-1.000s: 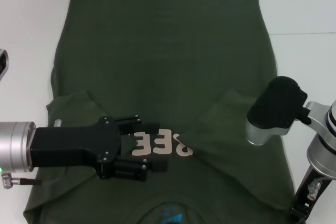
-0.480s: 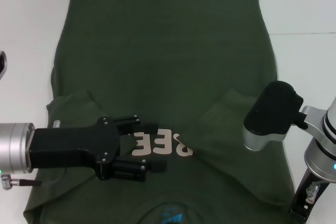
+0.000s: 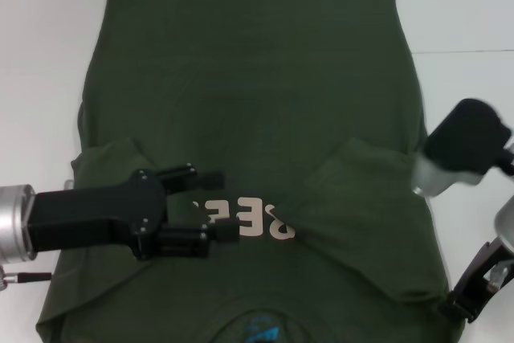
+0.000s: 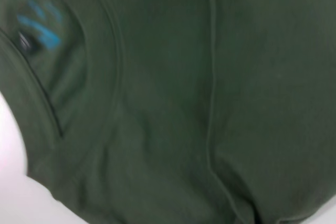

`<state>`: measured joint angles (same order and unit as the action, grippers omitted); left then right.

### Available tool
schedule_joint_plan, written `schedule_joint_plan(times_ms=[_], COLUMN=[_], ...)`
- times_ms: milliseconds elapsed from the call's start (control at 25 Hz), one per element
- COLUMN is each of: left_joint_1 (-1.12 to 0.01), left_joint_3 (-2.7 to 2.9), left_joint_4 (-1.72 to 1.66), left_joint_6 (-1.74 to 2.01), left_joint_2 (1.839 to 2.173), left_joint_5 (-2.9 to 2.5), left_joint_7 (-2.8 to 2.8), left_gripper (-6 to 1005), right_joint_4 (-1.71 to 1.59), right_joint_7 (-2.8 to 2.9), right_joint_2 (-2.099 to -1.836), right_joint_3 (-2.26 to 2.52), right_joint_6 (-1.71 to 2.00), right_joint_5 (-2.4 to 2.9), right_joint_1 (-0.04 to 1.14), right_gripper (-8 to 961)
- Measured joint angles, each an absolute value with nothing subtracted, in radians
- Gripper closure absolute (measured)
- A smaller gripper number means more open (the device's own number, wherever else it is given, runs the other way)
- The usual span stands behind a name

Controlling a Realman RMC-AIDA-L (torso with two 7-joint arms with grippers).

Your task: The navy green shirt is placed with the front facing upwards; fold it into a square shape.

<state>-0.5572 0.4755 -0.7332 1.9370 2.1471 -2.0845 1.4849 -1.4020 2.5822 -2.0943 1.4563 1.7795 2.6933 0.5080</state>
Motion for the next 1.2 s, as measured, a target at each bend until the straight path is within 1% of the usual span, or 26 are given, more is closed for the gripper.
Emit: schedule_joint_plan(times_ms=[200, 560, 760, 880, 1200], left_joint_1=[-0.546, -0.483, -0.491, -0.508, -0.527], left_joint_3=[0.421, 0.397, 0.404, 0.406, 0.399], left_joint_4=[-0.754, -1.017, -1.137, -1.146, -1.139], left_joint_6=[1.937, 1.896, 1.958, 1.969, 1.921], left_joint_2=[2.137, 2.089, 2.077, 2.068, 2.056], left_joint_5=[-2.088, -2.254, -2.438, -2.564, -2.728], left_joint_7=[1.568, 2.092, 2.35, 2.45, 2.577], left_gripper=[62, 63, 63, 63, 63], right_joint_4=[-1.394, -1.356, -1.342, -1.342, -1.342], right_joint_7=[2.518, 2.452, 2.441, 2.438, 2.427], right_joint_2=[-2.094, -2.094, -2.094, -2.094, -2.093], right_joint_3=[1.351, 1.286, 1.285, 1.284, 1.286], right_joint_6=[1.777, 1.73, 1.725, 1.724, 1.723], right_joint_5=[2.611, 2.529, 2.512, 2.507, 2.494], right_joint_1=[0.479, 0.441, 0.444, 0.447, 0.465], right_gripper=[910, 911, 911, 911, 911])
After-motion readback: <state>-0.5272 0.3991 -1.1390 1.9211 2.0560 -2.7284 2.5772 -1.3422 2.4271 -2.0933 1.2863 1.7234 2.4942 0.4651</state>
